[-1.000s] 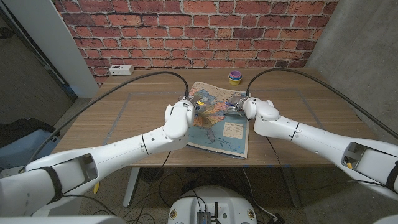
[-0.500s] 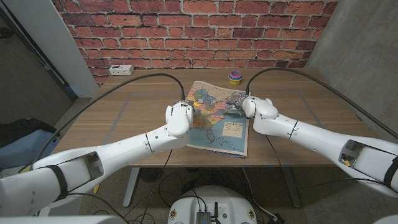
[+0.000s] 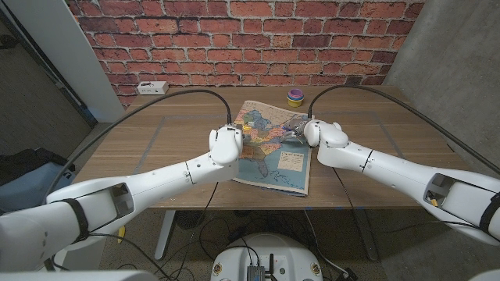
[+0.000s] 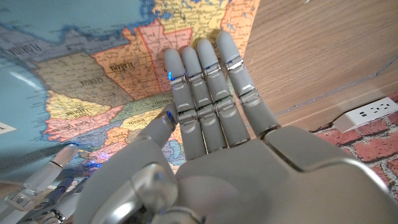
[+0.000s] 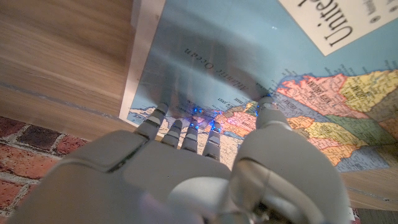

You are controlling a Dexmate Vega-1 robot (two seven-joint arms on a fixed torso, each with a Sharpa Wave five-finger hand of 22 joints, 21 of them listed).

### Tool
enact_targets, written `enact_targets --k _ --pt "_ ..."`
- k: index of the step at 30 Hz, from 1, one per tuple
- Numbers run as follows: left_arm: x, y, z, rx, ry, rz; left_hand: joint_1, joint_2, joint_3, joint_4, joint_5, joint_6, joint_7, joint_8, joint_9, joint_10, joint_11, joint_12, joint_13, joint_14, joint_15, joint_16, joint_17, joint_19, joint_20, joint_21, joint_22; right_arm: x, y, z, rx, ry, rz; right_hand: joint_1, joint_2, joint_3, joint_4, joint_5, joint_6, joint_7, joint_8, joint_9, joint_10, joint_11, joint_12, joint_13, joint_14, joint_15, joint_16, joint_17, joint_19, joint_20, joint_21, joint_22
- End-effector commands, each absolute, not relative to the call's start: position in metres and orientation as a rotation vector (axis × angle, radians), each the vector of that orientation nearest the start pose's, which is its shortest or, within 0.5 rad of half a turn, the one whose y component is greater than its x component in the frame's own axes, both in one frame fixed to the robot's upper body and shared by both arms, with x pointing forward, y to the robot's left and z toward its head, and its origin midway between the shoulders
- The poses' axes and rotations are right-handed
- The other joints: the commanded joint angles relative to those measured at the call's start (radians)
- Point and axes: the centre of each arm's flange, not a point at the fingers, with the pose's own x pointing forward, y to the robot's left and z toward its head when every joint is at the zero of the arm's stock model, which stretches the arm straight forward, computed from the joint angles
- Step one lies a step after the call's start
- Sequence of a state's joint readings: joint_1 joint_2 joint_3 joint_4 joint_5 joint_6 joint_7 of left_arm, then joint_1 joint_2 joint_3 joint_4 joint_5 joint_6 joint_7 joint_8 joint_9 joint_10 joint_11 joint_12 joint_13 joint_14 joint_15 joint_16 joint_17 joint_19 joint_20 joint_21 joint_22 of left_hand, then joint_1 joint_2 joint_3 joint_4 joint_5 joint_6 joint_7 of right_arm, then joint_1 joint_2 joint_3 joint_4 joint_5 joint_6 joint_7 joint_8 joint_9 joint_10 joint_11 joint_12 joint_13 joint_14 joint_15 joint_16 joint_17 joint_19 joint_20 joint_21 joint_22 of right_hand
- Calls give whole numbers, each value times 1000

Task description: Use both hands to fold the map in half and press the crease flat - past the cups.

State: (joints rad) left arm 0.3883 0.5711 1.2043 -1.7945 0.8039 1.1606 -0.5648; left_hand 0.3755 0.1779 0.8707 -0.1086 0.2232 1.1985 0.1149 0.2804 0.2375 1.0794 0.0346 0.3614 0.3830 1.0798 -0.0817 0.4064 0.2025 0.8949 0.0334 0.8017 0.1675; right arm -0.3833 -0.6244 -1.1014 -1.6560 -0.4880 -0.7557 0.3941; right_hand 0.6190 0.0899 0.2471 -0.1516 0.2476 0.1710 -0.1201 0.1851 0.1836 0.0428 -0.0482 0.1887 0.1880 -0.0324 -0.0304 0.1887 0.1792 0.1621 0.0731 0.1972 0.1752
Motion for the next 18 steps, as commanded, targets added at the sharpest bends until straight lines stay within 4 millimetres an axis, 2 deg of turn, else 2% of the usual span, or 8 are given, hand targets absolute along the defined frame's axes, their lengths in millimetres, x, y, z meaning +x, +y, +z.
enact_targets --k 1,3,6,12,14,16,17,18 --pt "594 126 -14 1519 -42 59 -14 8 -17 14 -5 -35 -3 -17 8 -40 -13 -23 -14 -41 -8 -18 6 -49 8 -25 4 651 -136 -16 -1543 -48 176 9 -4 1 4 6 -4 3 6 5 -5 -3 7 4 -2 -2 4 2 7 2 2 2" --pt "585 129 -8 1483 -112 80 -18 12 -29 27 -8 -56 -7 -22 22 -62 -16 -33 -4 -66 -1 -26 14 -131 23 -59 7 651 -137 -16 -1546 -47 172 10 -4 1 4 6 -4 2 6 5 -4 -1 7 4 -1 -2 4 2 6 2 2 2" --pt "570 133 -1 1441 -239 132 -15 17 -44 39 -14 -65 -4 -21 34 -71 -13 -36 6 -86 4 -25 27 -207 33 -88 11 649 -137 -16 -1546 -50 171 10 -3 1 4 6 -4 2 6 5 -5 0 7 4 -1 -1 4 2 6 3 2 2" --pt "545 141 3 1325 -492 241 -11 19 -66 57 -22 -83 -12 -22 52 -108 -24 -51 20 -118 1 -25 44 -287 39 -116 17 645 -137 -16 -1530 -61 173 11 -3 0 4 6 -4 1 6 5 -4 -1 7 4 -1 -2 4 2 7 2 2 2" --pt "542 144 6 1303 -485 237 -3 16 -62 62 -29 -119 -19 -40 52 -163 -19 -77 22 -190 13 -60 34 -319 29 -126 19 643 -138 -15 -1495 -72 186 11 0 1 5 6 -4 1 6 5 -5 -1 7 4 -3 -2 4 2 7 2 2 2" --pt "541 147 6 1283 -488 245 0 16 -54 74 -35 -191 -46 -74 43 -204 -10 -106 9 -249 22 -95 20 -348 31 -137 18 641 -138 -13 -1459 -89 201 0 20 3 19 6 -4 2 6 5 -5 -1 7 4 -8 -2 6 8 4 -1 1 2" --pt "541 149 6 1279 -490 253 1 17 -51 80 -36 -214 -35 -83 39 -228 -10 -119 3 -273 23 -109 16 -356 30 -140 18 639 -138 -12 -1442 -103 205 -6 25 3 24 5 -3 2 7 5 -5 -2 7 4 -11 -2 6 9 0 -4 -1 2" --pt "541 150 6 1275 -496 262 3 14 -48 81 -37 -239 -39 -90 36 -250 -2 -131 -2 -294 29 -120 13 -369 32 -145 18 637 -139 -11 -1424 -116 210 -15 29 0 31 4 -3 3 7 6 -5 -1 7 4 -13 -2 6 11 -8 -4 -4 2"
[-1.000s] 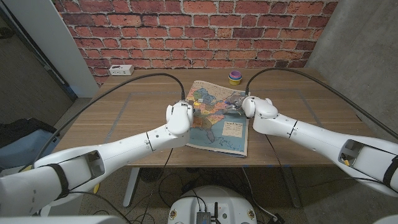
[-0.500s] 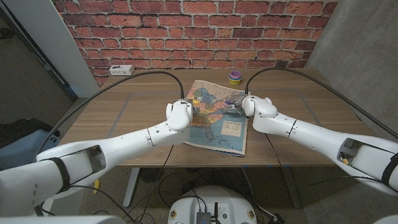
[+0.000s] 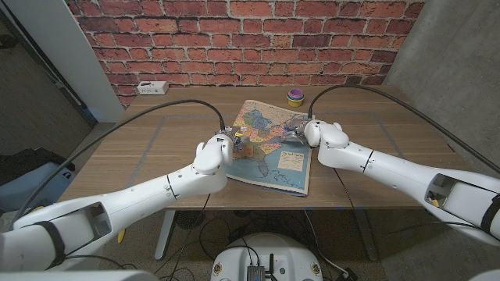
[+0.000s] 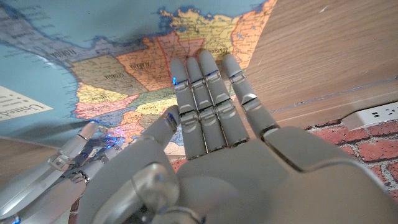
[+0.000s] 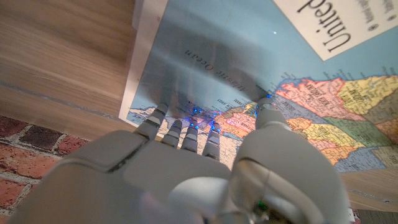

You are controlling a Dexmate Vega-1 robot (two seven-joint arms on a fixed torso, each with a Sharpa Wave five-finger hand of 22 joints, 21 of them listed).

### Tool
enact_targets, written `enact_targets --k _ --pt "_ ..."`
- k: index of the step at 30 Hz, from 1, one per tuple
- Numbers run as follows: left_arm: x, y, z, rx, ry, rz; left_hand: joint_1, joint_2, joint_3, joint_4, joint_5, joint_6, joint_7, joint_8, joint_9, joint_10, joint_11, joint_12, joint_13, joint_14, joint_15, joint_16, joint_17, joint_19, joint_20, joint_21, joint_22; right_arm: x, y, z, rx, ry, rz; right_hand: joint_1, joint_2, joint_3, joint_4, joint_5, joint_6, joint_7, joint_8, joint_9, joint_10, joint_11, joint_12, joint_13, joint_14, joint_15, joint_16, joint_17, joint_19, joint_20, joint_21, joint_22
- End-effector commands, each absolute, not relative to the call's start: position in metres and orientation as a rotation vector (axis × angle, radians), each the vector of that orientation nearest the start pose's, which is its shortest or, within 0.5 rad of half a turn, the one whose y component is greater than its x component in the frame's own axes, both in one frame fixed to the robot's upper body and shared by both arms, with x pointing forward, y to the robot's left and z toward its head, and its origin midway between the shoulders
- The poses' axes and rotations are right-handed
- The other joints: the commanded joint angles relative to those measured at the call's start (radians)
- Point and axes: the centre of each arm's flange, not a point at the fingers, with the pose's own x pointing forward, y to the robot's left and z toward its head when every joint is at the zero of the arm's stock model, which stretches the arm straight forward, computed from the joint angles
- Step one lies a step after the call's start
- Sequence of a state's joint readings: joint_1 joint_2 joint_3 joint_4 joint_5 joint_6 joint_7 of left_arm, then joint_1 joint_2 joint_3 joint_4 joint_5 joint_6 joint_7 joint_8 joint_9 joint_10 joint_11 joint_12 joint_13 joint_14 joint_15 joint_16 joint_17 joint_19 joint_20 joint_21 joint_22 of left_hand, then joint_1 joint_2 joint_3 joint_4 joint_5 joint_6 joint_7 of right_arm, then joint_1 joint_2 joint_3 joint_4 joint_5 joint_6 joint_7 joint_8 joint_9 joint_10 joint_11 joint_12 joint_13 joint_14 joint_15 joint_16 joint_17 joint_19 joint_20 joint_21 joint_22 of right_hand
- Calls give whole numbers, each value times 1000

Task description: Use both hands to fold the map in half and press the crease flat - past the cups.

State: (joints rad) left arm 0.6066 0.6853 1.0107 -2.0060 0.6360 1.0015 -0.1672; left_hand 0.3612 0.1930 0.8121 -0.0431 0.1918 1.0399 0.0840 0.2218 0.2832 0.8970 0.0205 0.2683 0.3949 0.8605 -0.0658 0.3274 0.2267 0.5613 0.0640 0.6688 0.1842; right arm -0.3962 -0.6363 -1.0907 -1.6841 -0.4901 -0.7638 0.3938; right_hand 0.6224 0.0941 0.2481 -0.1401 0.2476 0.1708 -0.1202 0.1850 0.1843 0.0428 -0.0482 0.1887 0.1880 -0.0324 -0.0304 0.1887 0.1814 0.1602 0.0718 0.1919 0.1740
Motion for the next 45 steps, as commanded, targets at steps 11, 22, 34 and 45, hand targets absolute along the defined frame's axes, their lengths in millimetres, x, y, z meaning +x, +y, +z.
enact_targets --k 11,22,34,45 --pt "532 163 1 1177 -640 342 28 1 14 24 -7 -256 -44 -52 -33 -169 12 -75 -38 -184 18 -89 -13 -81 6 -32 1 618 -156 8 -1123 -300 258 -57 15 -19 38 -3 -2 9 7 5 -6 12 7 4 -17 1 8 11 -27 8 -3 4" --pt "530 175 -1 1120 -688 355 52 4 26 22 -9 -387 -56 -55 -57 -266 19 -89 -65 -271 32 -118 -16 -103 4 -44 -1 609 -168 9 -889 -437 288 -103 6 -41 58 -8 -16 8 2 4 -7 17 7 4 -36 -2 5 13 -86 29 -16 4" --pt "534 201 1 932 -822 329 36 -3 14 54 -14 -521 -88 -55 -79 -345 28 -89 -96 -342 47 -133 -20 -146 19 -68 -3 601 -174 12 -716 -567 247 -123 -5 -54 63 -9 -22 8 2 4 -5 20 8 4 -43 -2 4 10 -112 42 -15 4" --pt "533 222 0 842 -883 270 -24 -48 -40 96 -28 -656 -95 -49 -95 -473 30 -89 -141 -446 64 -143 -29 -186 39 -102 -6 599 -173 12 -569 -613 267 -151 -15 -68 70 -13 -23 12 3 3 1 28 10 4 -30 19 10 9 -88 48 3 4"
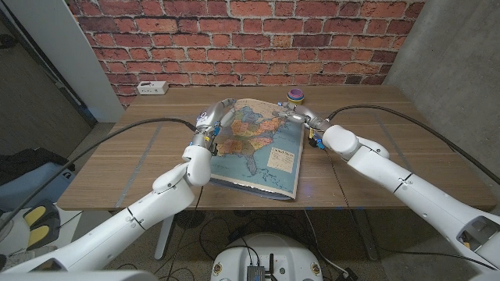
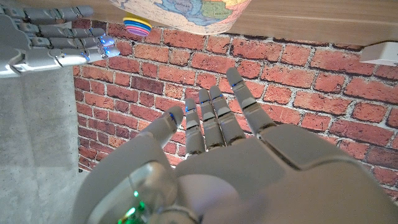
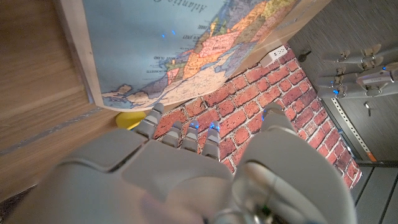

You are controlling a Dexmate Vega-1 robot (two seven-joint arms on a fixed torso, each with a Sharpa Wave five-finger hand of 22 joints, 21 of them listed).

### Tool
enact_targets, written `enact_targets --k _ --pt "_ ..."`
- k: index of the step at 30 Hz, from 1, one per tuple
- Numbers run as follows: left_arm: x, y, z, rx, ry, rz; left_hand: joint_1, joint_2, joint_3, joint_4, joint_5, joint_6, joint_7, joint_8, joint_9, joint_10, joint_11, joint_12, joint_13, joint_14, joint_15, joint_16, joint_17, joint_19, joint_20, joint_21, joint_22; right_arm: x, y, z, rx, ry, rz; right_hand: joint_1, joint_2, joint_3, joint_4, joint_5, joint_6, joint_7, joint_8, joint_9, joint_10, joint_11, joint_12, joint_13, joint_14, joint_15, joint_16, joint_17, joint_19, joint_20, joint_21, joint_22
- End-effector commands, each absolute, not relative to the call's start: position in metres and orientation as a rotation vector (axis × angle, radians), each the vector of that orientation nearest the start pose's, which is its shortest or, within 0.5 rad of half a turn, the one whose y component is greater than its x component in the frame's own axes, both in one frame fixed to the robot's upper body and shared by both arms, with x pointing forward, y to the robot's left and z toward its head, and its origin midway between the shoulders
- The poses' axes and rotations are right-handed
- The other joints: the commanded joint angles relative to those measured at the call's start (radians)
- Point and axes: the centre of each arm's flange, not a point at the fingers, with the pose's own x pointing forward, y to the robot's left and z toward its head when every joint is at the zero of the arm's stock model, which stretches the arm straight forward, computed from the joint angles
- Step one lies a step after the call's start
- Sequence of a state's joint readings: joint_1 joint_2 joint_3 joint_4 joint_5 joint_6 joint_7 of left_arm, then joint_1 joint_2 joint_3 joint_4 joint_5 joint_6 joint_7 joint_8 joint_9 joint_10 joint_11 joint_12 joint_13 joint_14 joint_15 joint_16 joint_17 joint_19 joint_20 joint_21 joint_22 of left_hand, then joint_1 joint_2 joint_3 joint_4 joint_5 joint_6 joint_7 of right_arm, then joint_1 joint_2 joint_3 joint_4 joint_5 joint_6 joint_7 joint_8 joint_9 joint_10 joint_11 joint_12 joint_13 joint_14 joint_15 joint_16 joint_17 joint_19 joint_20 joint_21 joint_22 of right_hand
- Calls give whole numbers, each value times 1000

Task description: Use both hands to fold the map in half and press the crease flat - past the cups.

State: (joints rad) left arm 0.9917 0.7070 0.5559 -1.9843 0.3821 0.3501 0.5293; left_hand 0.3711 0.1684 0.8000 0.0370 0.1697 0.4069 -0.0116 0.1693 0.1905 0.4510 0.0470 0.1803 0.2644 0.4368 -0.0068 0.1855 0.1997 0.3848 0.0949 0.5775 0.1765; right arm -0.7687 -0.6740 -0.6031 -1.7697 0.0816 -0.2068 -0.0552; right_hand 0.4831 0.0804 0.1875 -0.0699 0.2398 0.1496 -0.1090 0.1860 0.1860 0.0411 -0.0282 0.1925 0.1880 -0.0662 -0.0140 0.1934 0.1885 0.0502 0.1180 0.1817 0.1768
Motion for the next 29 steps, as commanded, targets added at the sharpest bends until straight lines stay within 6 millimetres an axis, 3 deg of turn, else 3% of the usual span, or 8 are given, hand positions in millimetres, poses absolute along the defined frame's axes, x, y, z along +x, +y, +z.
enact_targets --k 1,5,7,10,13,18,22,29 --pt "532 223 0 836 -888 268 -60 -48 -53 24 -7 -43 -4 3 -4 -41 -2 0 -18 -37 1 -3 -6 -14 7 -17 1 599 -173 10 -557 -614 266 -13 -1 -9 0 -5 -2 1 3 1 4 10 7 4 5 3 6 1 26 -1 15 1" --pt "535 233 -1 779 -899 211 -111 -83 -97 36 -1 -91 -14 1 -8 -97 -10 -2 -40 -88 0 -9 -15 -49 -6 -49 -1 599 -171 6 -488 -624 284 -30 5 -13 10 -7 -2 6 3 1 6 16 7 4 10 4 9 3 43 -12 22 1" --pt "538 238 -1 771 -914 173 -122 -85 -103 37 2 -111 -9 1 -9 -124 -9 -4 -47 -120 3 -14 -18 -74 -11 -65 -1 600 -170 4 -433 -628 302 -76 38 -18 44 -8 4 9 6 2 14 23 9 4 14 16 14 9 44 -12 22 2" --pt "542 245 -1 778 -937 128 -139 -29 -93 52 13 -159 -16 3 -12 -219 -57 -7 -67 -206 -2 -15 -20 -136 -36 -109 -1 600 -167 1 -377 -644 304 -96 49 -22 59 -8 8 12 7 3 13 27 8 4 11 19 13 10 39 -15 20 3" --pt "547 254 -1 748 -938 81 -160 -18 -99 73 17 -213 -20 -1 -13 -280 -70 -7 -75 -270 -9 -16 -20 -179 -59 -139 0 597 -165 0 -337 -657 299 -117 55 -27 73 -8 10 16 7 2 14 38 8 4 11 22 14 12 40 -18 21 3" --pt "558 274 -2 656 -924 1 -229 -99 -170 99 18 -265 -18 2 -14 -315 -73 2 -80 -307 -16 -9 -20 -193 -83 -164 -1 590 -167 0 -248 -680 283 -184 44 -54 110 -6 13 32 6 0 22 72 9 4 27 37 16 10 95 -87 38 2" --pt "569 289 -6 576 -923 -47 -253 -127 -195 103 22 -275 -13 3 -15 -330 -69 2 -81 -319 -12 -9 -21 -201 -80 -175 -1 580 -179 -1 -217 -690 208 -206 35 -65 120 -2 26 45 9 -1 46 99 16 3 41 34 17 9 123 -127 44 1" --pt "586 303 -11 510 -885 -55 -285 -148 -222 109 33 -310 -7 -1 -16 -369 -64 -3 -82 -352 -6 -13 -22 -221 -79 -196 -1 559 -180 -4 -179 -743 127 -202 31 -64 115 2 38 56 11 -1 61 105 19 3 46 29 15 5 128 -137 41 0"
